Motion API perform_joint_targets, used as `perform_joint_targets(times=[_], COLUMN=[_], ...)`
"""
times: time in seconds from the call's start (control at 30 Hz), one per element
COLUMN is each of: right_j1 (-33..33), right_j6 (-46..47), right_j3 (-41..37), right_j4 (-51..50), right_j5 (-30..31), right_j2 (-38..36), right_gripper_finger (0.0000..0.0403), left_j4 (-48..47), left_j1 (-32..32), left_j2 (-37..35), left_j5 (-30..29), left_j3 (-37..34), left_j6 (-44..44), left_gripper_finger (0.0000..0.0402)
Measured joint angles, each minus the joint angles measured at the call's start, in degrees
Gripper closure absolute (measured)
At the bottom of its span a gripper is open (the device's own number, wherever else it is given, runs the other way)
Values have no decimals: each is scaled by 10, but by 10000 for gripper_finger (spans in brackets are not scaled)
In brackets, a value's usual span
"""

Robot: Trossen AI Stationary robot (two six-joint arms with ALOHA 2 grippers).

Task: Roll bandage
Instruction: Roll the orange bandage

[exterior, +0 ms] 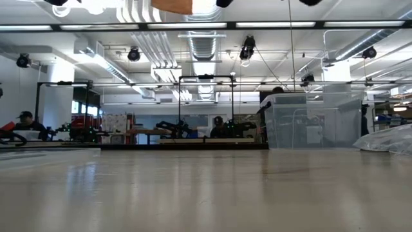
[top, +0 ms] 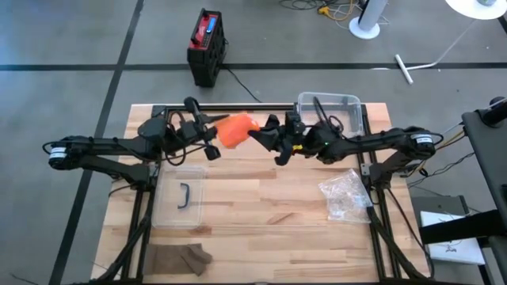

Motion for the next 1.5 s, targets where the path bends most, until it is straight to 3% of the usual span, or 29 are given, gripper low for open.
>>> perform_joint_targets(times=[0.17, 0.47, 0.7, 0.93, 1.1, 1.33, 1.5], right_j1=[-2, -3, -11, -21, -29, -39, -43], right_j6=[23, 53, 74, 97, 102, 96, 95], right_j3=[-23, -12, -42, -34, -23, -16, -10], right_j4=[95, 203, 352, 351, 349, 351, 350], right_j5=[0, -16, 19, 34, 21, 15, 16], right_j2=[18, 82, 122, 156, 164, 159, 158], right_gripper_finger=[384, 384, 384, 385, 385, 385, 385], left_j4=[8, -3, -11, -66, -122, -137, -165], left_j1=[0, -1, -2, -8, -15, -35, -37], left_j2=[30, 116, 107, 103, 102, 58, 16], left_j5=[23, 1, -14, -14, -16, -18, -18], left_j3=[2, 59, 68, 68, 68, 68, 69], left_j6=[-2, 3, 11, 16, 1, -12, -69], left_gripper_finger=[399, 370, 357, 356, 307, 193, 118])
